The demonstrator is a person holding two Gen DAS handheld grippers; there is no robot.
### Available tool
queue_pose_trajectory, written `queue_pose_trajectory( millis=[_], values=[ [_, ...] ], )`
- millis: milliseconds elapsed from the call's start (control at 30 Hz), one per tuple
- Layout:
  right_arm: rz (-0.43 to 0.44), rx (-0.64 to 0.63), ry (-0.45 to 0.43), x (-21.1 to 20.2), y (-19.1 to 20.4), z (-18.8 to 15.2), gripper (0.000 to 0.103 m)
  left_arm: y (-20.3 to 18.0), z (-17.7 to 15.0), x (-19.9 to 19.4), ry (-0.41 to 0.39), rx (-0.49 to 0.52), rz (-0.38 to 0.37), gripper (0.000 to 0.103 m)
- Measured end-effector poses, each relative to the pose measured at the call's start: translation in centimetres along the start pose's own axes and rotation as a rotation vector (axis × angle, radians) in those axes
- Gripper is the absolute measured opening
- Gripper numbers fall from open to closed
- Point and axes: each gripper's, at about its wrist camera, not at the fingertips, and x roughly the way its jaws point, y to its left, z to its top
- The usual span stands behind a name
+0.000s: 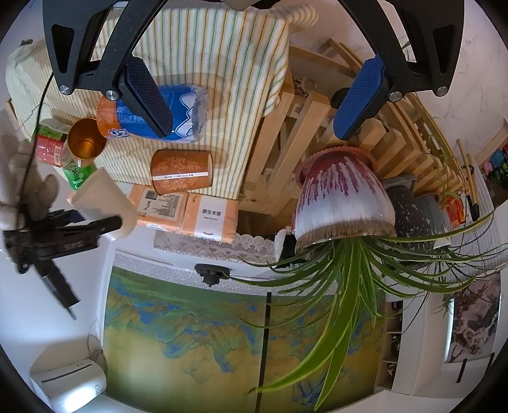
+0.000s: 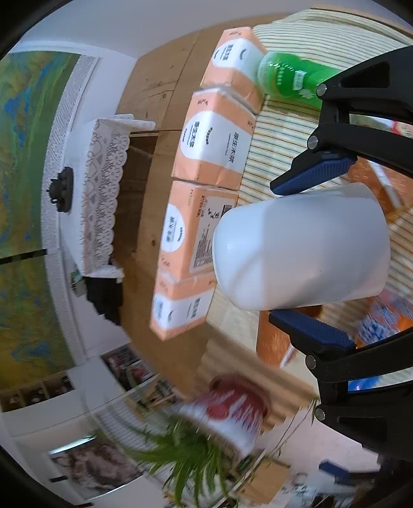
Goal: Flip cup upside down
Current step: 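Lift the white cup with the right gripper and rotate it rim-down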
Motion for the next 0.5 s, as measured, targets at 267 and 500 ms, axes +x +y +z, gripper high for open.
queue_pose_trajectory(
  millis=[267, 500],
  values=[
    [0.063, 0.096, -0.084, -7.1, -0.3, -5.2, 0.07, -1.0, 0.0, -1.3, 0.005, 0.021, -0.042, 0.102],
    [0.091, 0.285, -0.052, -8.5, -2.8, -13.4, 0.07, -3.2, -0.3, -2.3, 0.016, 0.055, -0.099, 0.102]
  ],
)
